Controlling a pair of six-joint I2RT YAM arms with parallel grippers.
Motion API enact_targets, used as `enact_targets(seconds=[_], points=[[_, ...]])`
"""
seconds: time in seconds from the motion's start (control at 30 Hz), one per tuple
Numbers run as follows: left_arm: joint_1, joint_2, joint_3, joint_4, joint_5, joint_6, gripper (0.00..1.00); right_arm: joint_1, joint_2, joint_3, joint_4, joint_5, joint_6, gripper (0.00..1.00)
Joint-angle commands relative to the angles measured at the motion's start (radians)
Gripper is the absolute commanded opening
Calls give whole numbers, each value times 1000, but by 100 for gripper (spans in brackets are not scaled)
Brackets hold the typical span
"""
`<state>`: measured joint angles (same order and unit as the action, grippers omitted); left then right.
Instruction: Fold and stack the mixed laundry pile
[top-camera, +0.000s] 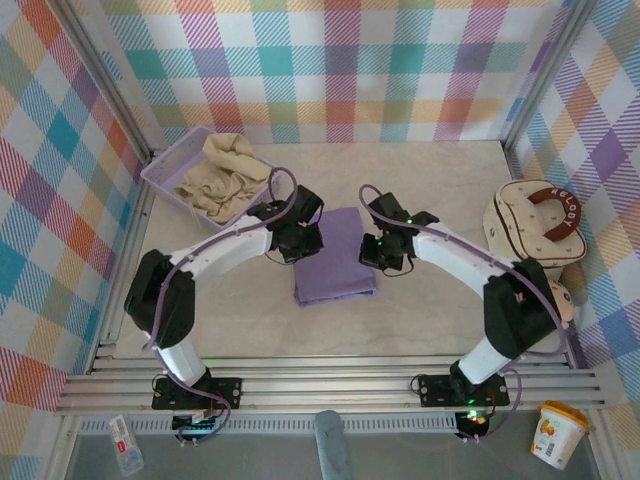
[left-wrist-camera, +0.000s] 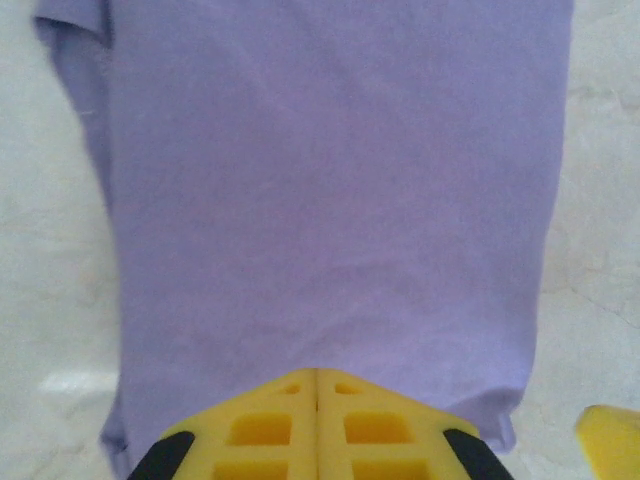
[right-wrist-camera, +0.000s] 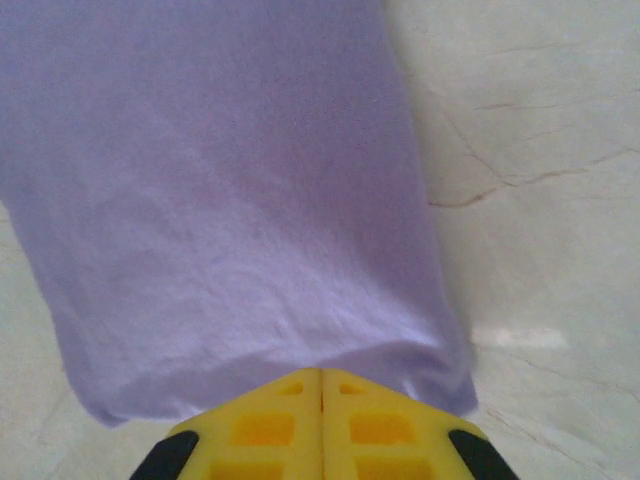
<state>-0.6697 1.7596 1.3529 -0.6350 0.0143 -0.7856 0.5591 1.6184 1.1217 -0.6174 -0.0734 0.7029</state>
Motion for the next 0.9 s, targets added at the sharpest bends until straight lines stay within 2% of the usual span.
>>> enact_targets(seconds=[0.0, 0.1, 0.2, 0.27, 0.37, 0.5, 0.7, 0.87], points=[[4, 104, -29, 22, -16, -7, 5, -11, 87, -33, 67, -57, 45, 6], [20, 163, -67, -25, -67, -17, 1, -41, 133, -86, 80, -54, 68, 6], [44, 184, -81, -71, -43, -15, 1, -65, 138, -112, 88, -96, 37, 10], [48, 150, -49, -100, -43, 14, 7, -64, 107, -91, 79, -114, -10, 18], [58, 112, 66, -135, -37, 55, 20, -65, 67, -17, 40, -121, -71, 31], [89, 140, 230, -140, -40, 74, 24, -67, 73, 103, 20, -144, -111, 35], [125, 292, 333, -65, -63, 80, 21, -74, 236, 237, 103, -182, -84, 36], [131, 418, 367, -83, -66, 82, 20, -85, 387, 246, 178, -233, -14, 42]])
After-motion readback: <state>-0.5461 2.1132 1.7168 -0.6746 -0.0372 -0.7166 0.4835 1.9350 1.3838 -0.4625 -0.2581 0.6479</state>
